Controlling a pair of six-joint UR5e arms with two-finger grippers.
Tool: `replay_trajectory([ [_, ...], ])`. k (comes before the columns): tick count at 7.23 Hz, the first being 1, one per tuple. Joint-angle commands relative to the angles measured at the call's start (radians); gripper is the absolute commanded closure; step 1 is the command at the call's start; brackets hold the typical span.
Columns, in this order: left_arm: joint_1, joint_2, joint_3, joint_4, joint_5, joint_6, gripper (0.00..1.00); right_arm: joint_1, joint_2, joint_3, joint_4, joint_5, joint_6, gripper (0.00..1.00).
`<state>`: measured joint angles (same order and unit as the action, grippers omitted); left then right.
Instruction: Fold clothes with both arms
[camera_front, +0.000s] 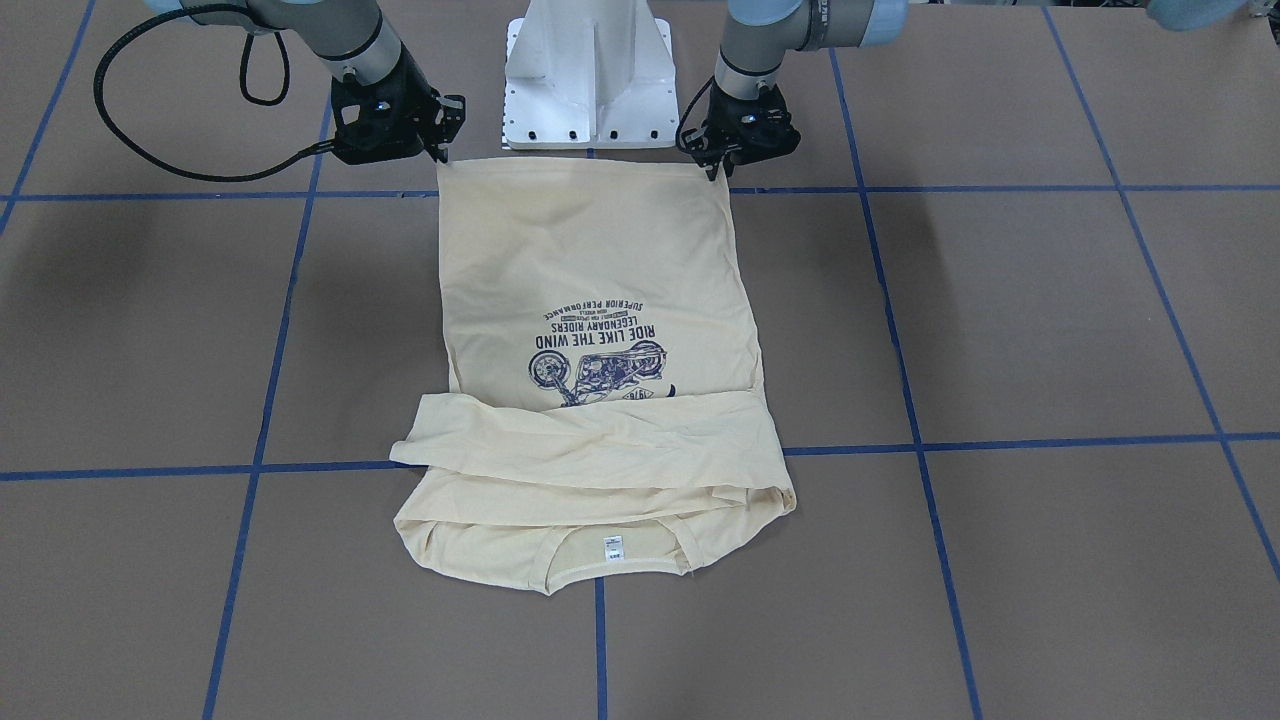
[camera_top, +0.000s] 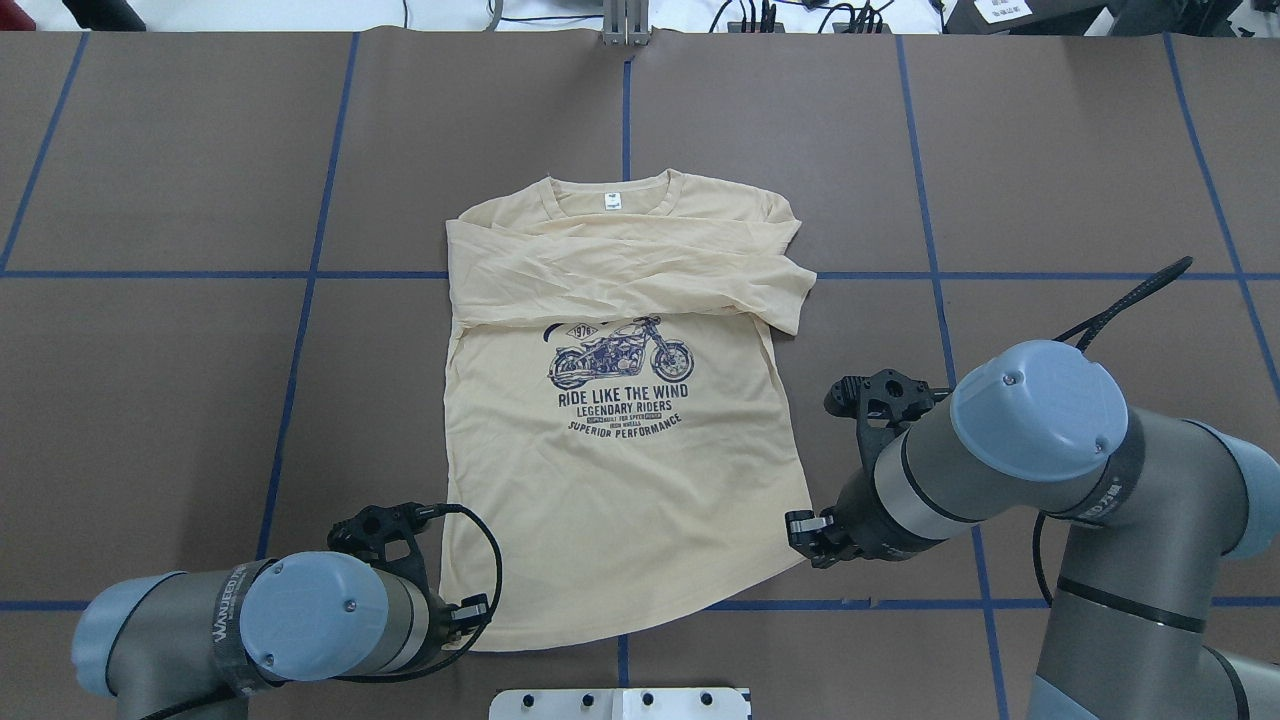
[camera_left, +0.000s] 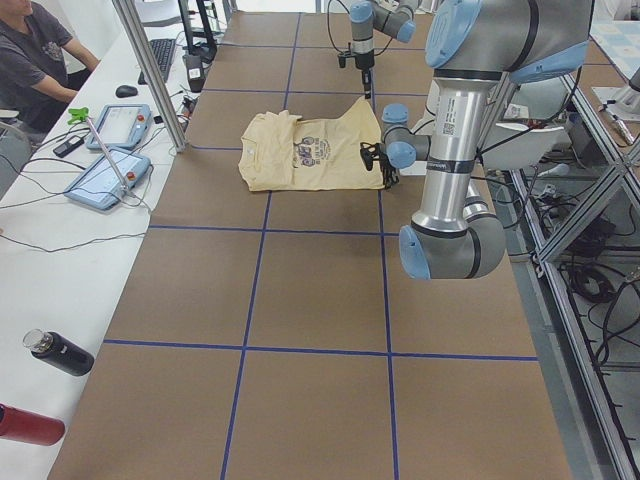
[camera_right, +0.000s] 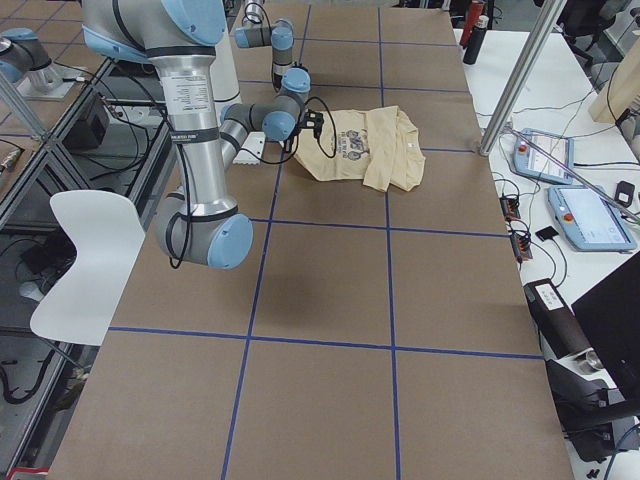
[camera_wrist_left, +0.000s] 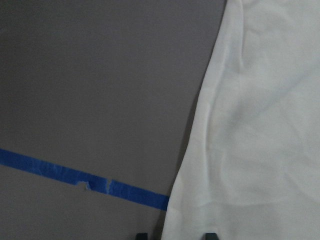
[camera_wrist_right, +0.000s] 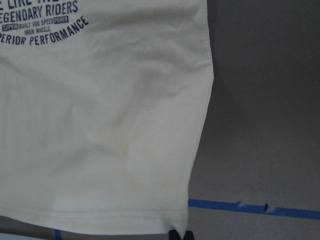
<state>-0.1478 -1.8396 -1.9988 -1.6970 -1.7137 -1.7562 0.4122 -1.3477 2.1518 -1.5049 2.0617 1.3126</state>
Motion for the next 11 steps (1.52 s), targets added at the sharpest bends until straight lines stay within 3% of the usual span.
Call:
replay_trajectory([
  [1,0.002,-0.004,-0.006,0.002,-0.003,0.000,0.88,0.002,-0.001,-0.001,0.000,0.000,-0.001,1.00],
  [2,0.001,-0.004,-0.009,0.002,-0.003,0.000,1.00,0.005,-0.001,0.000,0.000,0.002,-0.003,1.00],
  [6,-0.022,0.000,-0.076,0.008,-0.009,0.001,1.00,0.010,-0.002,0.002,0.000,0.006,-0.003,1.00],
  [8,-0.026,0.000,-0.142,0.144,-0.010,0.030,1.00,0.010,-0.019,0.003,-0.009,0.029,0.004,1.00],
  [10,-0.013,-0.001,-0.182,0.209,-0.010,0.105,1.00,-0.013,-0.092,0.057,-0.012,0.136,0.022,1.00],
  [11,0.010,-0.003,-0.187,0.223,-0.026,0.109,1.00,-0.048,-0.093,0.060,-0.009,0.178,0.157,1.00],
])
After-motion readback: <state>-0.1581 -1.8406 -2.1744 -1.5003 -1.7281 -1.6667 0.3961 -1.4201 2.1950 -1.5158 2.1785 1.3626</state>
